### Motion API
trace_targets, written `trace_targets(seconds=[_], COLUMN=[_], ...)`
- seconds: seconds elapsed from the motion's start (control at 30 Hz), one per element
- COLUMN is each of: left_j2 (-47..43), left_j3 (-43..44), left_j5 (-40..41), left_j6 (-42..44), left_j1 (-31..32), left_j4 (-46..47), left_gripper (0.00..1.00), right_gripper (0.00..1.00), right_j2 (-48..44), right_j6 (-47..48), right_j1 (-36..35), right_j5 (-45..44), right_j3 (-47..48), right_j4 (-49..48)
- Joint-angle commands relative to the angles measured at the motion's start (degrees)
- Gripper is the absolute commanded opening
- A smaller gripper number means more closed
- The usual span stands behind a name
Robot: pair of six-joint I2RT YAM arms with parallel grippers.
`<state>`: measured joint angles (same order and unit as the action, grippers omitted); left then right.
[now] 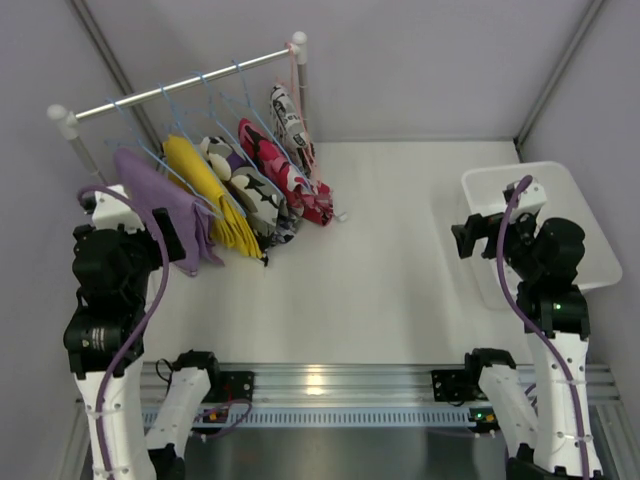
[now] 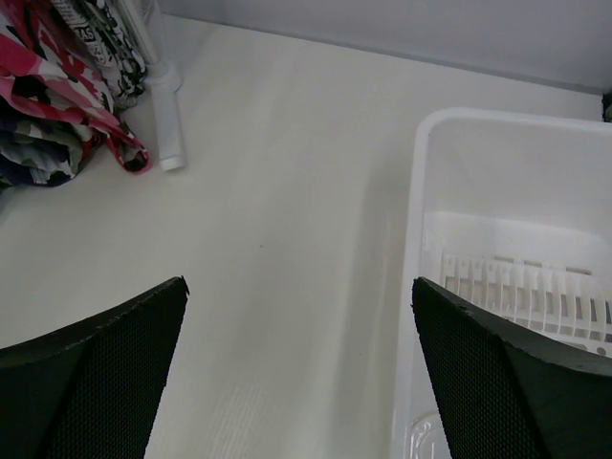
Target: Remove the trousers from the hanger
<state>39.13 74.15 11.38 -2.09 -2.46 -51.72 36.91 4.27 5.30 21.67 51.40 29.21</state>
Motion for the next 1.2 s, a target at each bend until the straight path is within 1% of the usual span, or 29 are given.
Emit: trace_targets(seconds=[0.0,0.03,0.1,0.17,0.23,0.27,0.3,0.33,0.43,0.5,0.67,0.73,0.77,0.8,0.9,1.0,1.03,1.17], left_j2=[-0.56,-0.29,0.94,3.22,7.78,10.32,11.48,12.62,16.31,18.69,23.26,23.88,24.49,25.02,28.27,30.03,30.47,32.48], left_j3=[5.12,7.13,8.81,12.22,14.0,14.96,15.06,15.15,15.32,16.63,18.84,18.32,18.05,17.96,18.22,16.91,16.38,14.88], left_j5=[-1.5,-5.45,-11.96,-14.54,-17.51,-21.1,-21.13,-25.66,-32.79,-32.91,-27.47,-30.87,-35.41,-37.2,-41.94,-45.29,-46.0,-45.48], left_j6=[-9.41,-10.12,-13.9,-17.32,-18.74,-19.61,-19.88,-19.62,-16.11,-14.97,-13.82,-14.08,-14.95,-15.57,-17.42,-18.83,-19.61,-21.9], left_j1=[-3.5,-6.04,-8.69,-10.45,-12.56,-13.18,-13.19,-13.27,-13.36,-13.36,-14.06,-17.57,-19.32,-21.77,-24.16,-24.61,-24.52,-24.61], left_j4=[-3.53,-4.34,-5.14,-5.93,-6.98,-6.99,-6.99,-6.55,-5.41,-4.7,-2.33,0.39,1.44,3.1,5.49,10.49,13.81,19.1], left_gripper=[0.99,0.99,0.99,0.99,0.99,0.99,0.99,0.99,0.99,0.97,0.94,0.94,0.94,0.94,0.94,0.91,0.88,0.8], right_gripper=[0.99,0.99,1.0,0.99,1.0,1.0,0.99,0.99,0.99,1.0,0.99,1.0,1.0,0.99,0.99,0.99,0.99,1.0], right_j2=[0.97,1.5,3.25,4.92,5.89,6.42,6.6,6.95,7.39,7.74,8.18,8.45,8.62,8.71,8.88,9.24,9.32,9.76], right_j6=[-0.67,-0.76,-1.28,-1.55,-1.81,-1.73,-1.55,-1.37,-0.58,-0.14,0.38,0.47,0.56,0.56,0.56,0.56,0.56,0.47], right_j1=[1.11,1.03,1.03,1.03,1.03,1.03,1.03,1.03,1.03,1.03,0.94,1.03,1.03,0.94,0.94,0.94,0.94,0.94], right_j5=[1.09,1.27,1.79,2.49,2.85,3.02,3.03,3.2,3.38,3.46,4.17,4.26,4.34,4.43,4.78,5.14,5.22,5.31], right_j3=[0.11,0.11,0.54,1.68,2.65,2.92,3.01,3.01,3.01,2.92,2.48,2.74,2.83,2.92,2.83,2.57,2.48,2.22], right_j4=[-0.65,-0.82,-1.35,-1.53,-1.53,-1.7,-1.79,-1.88,-1.27,-0.91,-0.82,-0.82,-0.82,-0.91,-1.17,-1.35,-1.52,-1.88])
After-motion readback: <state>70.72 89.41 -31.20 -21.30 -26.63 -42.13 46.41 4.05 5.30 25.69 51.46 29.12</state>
